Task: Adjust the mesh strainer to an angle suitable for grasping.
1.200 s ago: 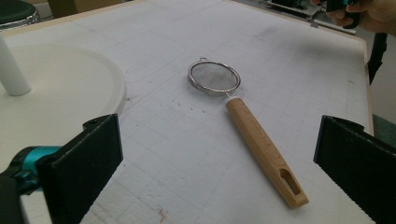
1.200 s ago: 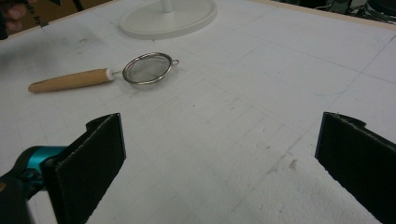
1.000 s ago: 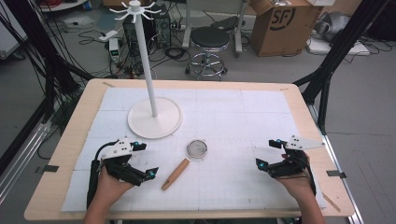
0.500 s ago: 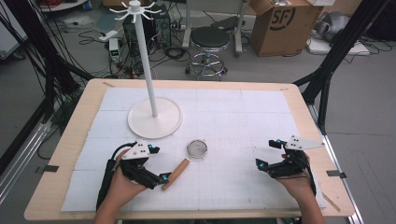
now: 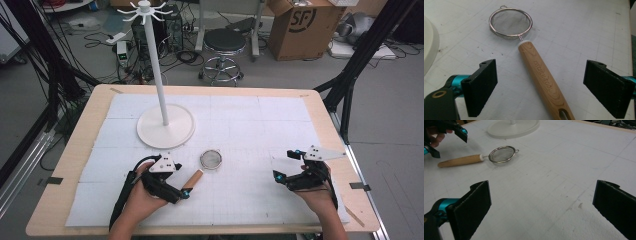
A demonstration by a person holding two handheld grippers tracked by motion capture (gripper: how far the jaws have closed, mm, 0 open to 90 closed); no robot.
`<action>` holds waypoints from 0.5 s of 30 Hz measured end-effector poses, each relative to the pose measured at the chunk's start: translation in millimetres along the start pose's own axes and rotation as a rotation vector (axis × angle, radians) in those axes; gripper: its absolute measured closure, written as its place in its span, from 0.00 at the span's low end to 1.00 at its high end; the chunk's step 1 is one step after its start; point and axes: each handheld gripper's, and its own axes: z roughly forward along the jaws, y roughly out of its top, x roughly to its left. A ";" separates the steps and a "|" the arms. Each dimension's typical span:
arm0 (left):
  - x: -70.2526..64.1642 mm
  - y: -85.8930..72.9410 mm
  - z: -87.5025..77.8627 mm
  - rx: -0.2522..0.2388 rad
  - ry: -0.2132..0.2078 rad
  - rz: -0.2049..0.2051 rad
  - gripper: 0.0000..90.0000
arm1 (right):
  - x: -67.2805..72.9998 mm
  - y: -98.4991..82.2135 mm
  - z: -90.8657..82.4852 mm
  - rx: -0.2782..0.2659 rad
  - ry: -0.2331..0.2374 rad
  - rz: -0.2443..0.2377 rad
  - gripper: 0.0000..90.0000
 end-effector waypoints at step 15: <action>-5.1 -2.1 14.3 0.101 0.019 0.027 0.45 | -0.6 -0.6 1.3 0.007 0.000 -0.004 0.01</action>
